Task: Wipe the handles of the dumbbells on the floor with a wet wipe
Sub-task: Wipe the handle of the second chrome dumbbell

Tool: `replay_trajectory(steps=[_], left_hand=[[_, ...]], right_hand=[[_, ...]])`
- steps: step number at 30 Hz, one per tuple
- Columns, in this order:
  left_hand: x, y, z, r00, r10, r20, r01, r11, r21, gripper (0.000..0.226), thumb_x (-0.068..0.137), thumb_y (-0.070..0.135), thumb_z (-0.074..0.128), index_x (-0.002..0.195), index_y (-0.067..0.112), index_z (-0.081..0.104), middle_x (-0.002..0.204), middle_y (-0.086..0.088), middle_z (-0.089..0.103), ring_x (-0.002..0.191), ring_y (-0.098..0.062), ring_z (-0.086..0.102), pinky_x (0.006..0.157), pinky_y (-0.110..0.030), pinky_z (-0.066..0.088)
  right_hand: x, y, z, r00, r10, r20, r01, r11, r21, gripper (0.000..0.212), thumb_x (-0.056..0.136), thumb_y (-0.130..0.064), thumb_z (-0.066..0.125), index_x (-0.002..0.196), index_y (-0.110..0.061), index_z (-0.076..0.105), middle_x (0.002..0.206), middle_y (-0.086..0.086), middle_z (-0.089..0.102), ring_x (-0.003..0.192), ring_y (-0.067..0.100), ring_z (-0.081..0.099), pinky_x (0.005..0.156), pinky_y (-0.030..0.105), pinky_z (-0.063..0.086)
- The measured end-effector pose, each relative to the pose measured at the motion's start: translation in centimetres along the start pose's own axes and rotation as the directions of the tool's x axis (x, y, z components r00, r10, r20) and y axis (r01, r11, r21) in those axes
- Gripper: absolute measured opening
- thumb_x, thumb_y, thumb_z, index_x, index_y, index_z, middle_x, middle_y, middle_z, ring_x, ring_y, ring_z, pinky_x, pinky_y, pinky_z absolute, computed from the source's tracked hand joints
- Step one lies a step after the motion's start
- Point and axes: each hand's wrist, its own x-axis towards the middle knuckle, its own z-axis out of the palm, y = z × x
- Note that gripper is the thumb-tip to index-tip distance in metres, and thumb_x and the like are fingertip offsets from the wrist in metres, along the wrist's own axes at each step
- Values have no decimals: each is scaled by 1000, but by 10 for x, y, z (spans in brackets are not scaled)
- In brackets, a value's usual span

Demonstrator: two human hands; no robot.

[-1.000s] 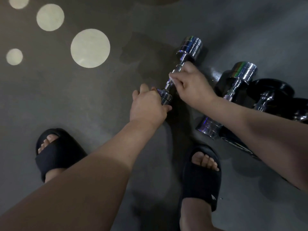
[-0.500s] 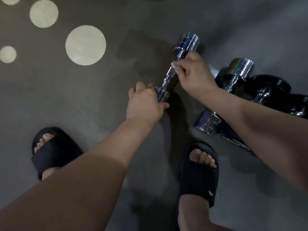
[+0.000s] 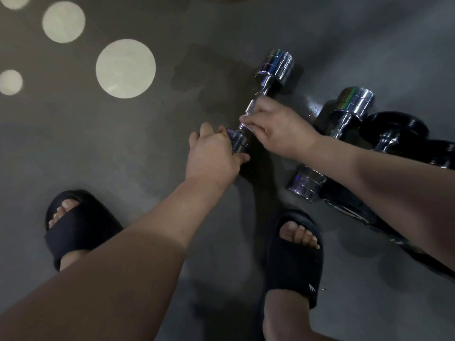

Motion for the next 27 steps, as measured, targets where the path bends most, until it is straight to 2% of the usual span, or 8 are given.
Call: replay_trajectory(steps=[4, 6, 10, 13, 16, 20, 23, 27], left_hand=[[1, -3, 0, 1000, -9, 5, 9, 1000, -5, 59, 77, 61, 73, 112, 15, 60, 111, -10, 50, 111, -35, 47, 95, -34, 33], [1, -3, 0, 1000, -8, 7, 8, 1000, -6, 61, 78, 61, 73, 115, 14, 61, 111, -10, 50, 112, -35, 47, 96, -34, 34], [0, -1, 0, 1000, -8, 2, 8, 1000, 3, 63, 79, 60, 73, 119, 13, 61, 115, -11, 49, 112, -36, 47, 96, -34, 34], [-1, -2, 0, 1000, -9, -12, 9, 1000, 0, 64, 79, 61, 72, 119, 13, 61, 114, -11, 49, 111, -35, 48, 96, -34, 33], [-5, 1, -1, 1000, 1, -25, 0, 1000, 13, 74, 81, 60, 71, 134, 11, 55, 121, -11, 48, 114, -34, 45, 100, -33, 32], [-14, 9, 2, 999, 0, -42, 1, 999, 42, 83, 87, 58, 67, 149, 9, 41, 131, -10, 42, 118, -34, 39, 102, -33, 33], [-17, 12, -1, 998, 20, -65, -18, 999, 35, 70, 97, 54, 55, 148, 8, 43, 130, -12, 43, 115, -35, 41, 102, -34, 33], [-9, 6, -12, 999, 46, 8, -46, 996, -76, 35, 99, 36, 57, 123, 11, 66, 110, -18, 52, 101, -40, 54, 92, -39, 47]], right_hand=[[7, 4, -2, 986, 134, -95, -136, 991, -16, 18, 96, -14, 65, 105, -4, 77, 92, 16, 57, 80, 23, 59, 77, 23, 46], [2, -1, 5, 994, 70, -84, -70, 998, 0, 16, 95, -10, 65, 104, -2, 76, 91, 17, 57, 79, 26, 60, 74, 33, 51], [-3, -2, 3, 998, -53, 28, 53, 999, 2, 18, 95, -9, 64, 107, -2, 76, 93, 16, 60, 77, 24, 60, 73, 27, 50], [3, 4, -1, 996, 67, -57, -67, 998, 1, 21, 97, -16, 63, 106, -3, 76, 93, 16, 59, 79, 25, 61, 74, 28, 48], [7, 9, -3, 952, 227, -205, -228, 973, 18, 24, 98, -21, 60, 107, -5, 76, 93, 18, 56, 78, 26, 58, 75, 32, 49], [10, 14, -9, 917, 321, -237, -336, 942, -25, 24, 97, -20, 57, 104, -6, 75, 96, 19, 56, 80, 32, 60, 75, 42, 52], [10, 12, -14, 926, 319, -200, -330, 944, -21, 23, 98, -19, 57, 107, -7, 74, 102, 19, 57, 85, 31, 61, 79, 42, 52], [9, 12, -17, 883, 427, -197, -427, 903, 45, 21, 99, -20, 57, 110, -11, 72, 113, 13, 58, 97, 27, 62, 85, 27, 47]])
